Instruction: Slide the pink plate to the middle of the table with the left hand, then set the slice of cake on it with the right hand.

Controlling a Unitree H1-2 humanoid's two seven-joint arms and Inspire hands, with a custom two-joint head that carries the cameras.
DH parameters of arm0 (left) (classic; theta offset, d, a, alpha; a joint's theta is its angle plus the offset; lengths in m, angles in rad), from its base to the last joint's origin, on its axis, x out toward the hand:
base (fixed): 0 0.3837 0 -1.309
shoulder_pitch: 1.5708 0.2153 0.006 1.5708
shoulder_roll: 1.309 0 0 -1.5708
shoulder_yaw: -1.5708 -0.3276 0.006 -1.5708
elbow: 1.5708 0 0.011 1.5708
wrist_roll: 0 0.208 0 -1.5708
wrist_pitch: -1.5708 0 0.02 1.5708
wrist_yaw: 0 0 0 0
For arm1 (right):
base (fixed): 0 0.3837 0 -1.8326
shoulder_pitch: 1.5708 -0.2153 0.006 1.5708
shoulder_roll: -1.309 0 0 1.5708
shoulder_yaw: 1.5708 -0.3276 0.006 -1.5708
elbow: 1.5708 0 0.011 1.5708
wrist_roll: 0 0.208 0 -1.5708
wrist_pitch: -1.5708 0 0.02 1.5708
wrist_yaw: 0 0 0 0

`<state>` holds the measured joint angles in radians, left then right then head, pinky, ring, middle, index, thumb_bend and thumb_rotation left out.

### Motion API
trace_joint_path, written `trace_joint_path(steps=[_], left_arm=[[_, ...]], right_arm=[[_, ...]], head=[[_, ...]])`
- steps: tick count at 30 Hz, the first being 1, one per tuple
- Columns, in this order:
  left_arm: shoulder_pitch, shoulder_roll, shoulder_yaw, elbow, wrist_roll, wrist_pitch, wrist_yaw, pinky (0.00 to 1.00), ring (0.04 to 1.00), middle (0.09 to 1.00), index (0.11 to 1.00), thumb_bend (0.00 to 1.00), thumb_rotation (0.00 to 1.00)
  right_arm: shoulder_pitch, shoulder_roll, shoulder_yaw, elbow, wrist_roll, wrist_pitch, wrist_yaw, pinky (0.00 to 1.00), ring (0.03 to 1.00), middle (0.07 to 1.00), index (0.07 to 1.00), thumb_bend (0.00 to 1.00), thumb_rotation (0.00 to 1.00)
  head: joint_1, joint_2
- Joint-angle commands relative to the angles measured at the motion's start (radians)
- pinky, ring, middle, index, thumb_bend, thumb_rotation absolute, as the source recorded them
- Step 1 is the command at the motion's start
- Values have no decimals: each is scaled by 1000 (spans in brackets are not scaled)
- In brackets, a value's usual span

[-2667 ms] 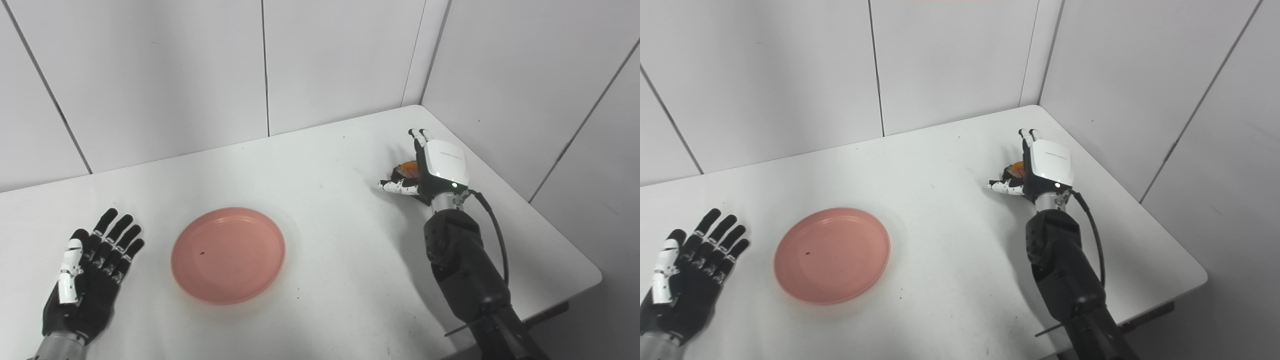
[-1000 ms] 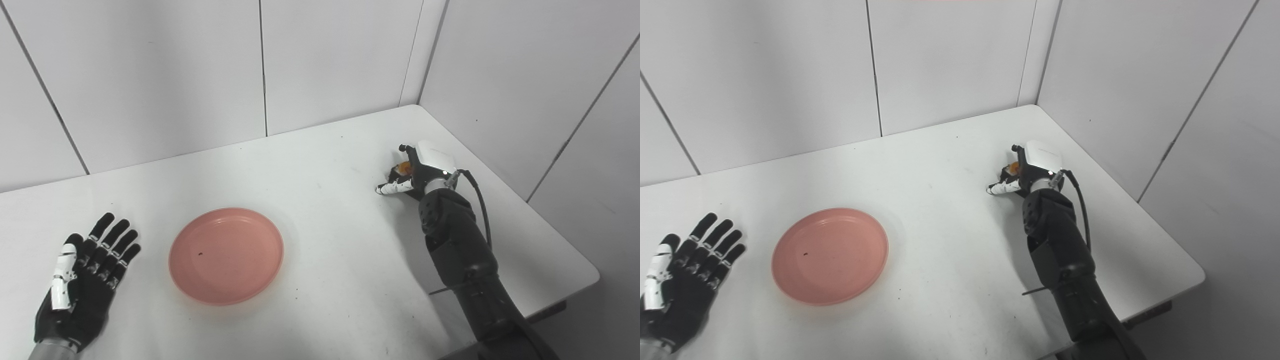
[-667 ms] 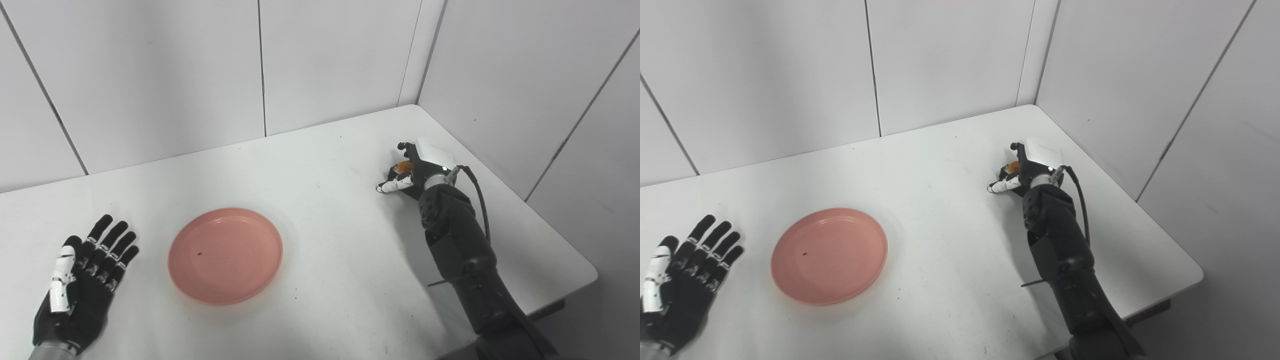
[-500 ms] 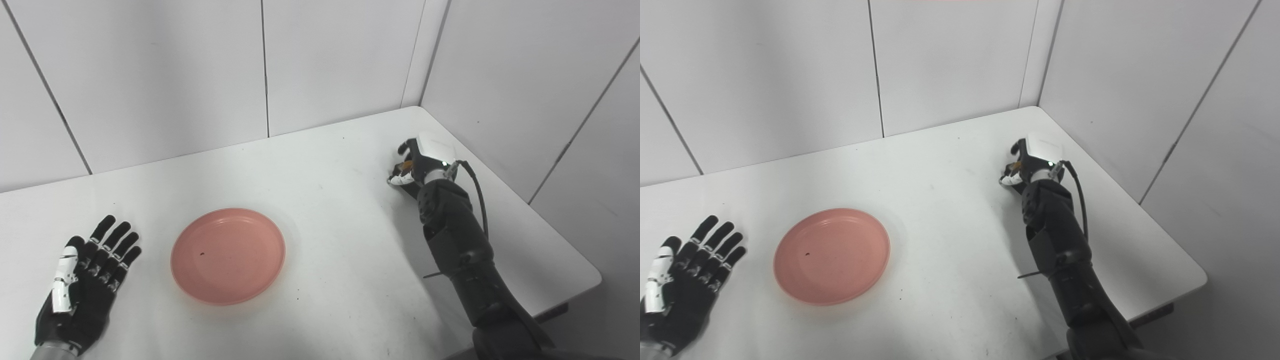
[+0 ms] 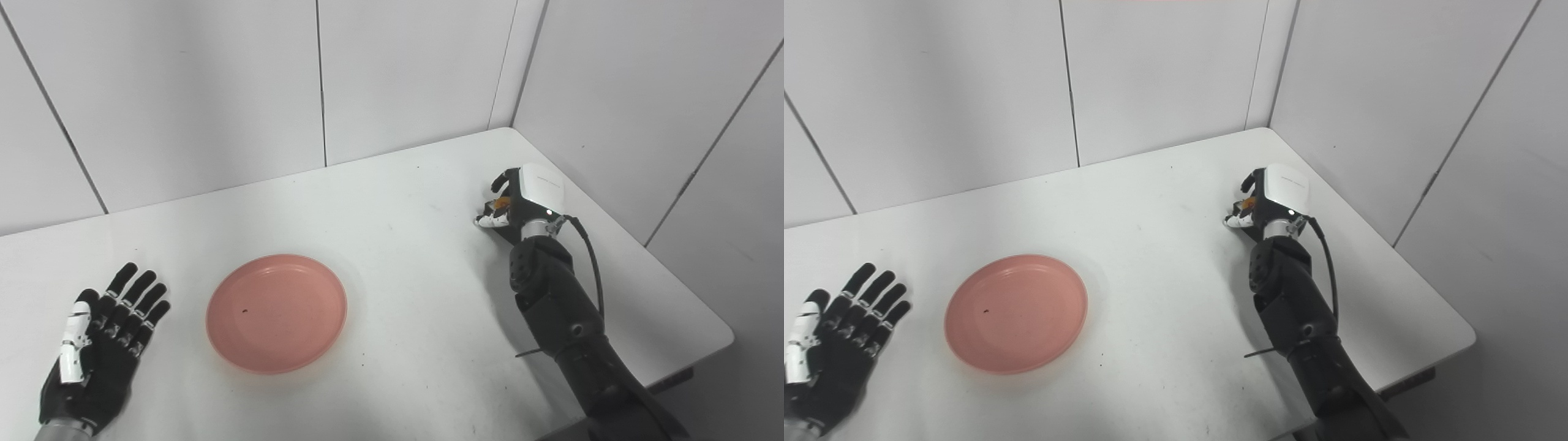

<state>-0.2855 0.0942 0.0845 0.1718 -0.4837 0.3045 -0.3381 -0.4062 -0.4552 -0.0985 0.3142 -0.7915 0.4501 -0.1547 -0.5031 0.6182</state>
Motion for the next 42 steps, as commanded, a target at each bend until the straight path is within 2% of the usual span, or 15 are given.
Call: trace_joint_path(steps=[1,4,9,13,15,19,23,28,29,36,39,42], left_arm=[[26,6,-4,26,15,53,21,962,936,930,919,357,1000],[25,6,-8,28,21,50,22,960,933,928,920,359,1000],[25,0,-8,29,22,50,29,957,931,926,917,361,1000],[25,-8,-8,27,19,51,31,962,931,925,917,357,1000],[26,-13,-10,28,21,48,33,963,929,922,919,355,1000],[29,-27,-19,17,35,46,47,959,922,914,915,354,1000],[35,-40,-30,1,51,43,62,951,916,907,905,357,1000],[38,-56,-42,-3,71,34,74,939,918,909,902,363,1000],[38,-60,-45,-1,74,31,73,941,922,913,904,364,1000],[40,-90,-67,-5,105,19,93,938,930,920,903,362,1000],[41,-102,-74,-5,114,16,97,946,936,929,912,360,1000],[39,-118,-80,-7,125,19,108,947,935,927,909,356,1000]], right_arm=[[-33,-46,3,8,13,-26,-43,364,384,495,538,512,0],[-25,-50,12,-18,26,-10,-44,368,386,492,518,515,0],[-1,-59,19,-89,46,-9,-37,353,380,501,542,510,0],[10,-62,35,-153,29,11,-23,303,355,476,565,505,0],[15,-62,43,-199,31,14,-9,289,352,476,570,504,0],[26,-64,73,-314,13,13,45,322,362,484,567,506,0],[18,-49,111,-405,-39,18,94,309,362,484,571,505,0],[6,-17,145,-491,-65,18,169,342,384,476,545,512,0],[1,-9,161,-506,-68,16,185,348,387,475,542,513,0],[-26,30,244,-550,-110,-4,256,373,387,456,509,518,0],[-42,56,276,-557,-120,-7,279,362,377,456,549,511,0],[-55,80,309,-557,-132,-24,286,358,377,453,550,511,0]], head=[[3,0],[4,-2],[12,-4],[20,-6],[29,-7],[55,-11],[86,-13],[122,-12],[150,-10],[230,-7],[254,-5],[294,-2]])
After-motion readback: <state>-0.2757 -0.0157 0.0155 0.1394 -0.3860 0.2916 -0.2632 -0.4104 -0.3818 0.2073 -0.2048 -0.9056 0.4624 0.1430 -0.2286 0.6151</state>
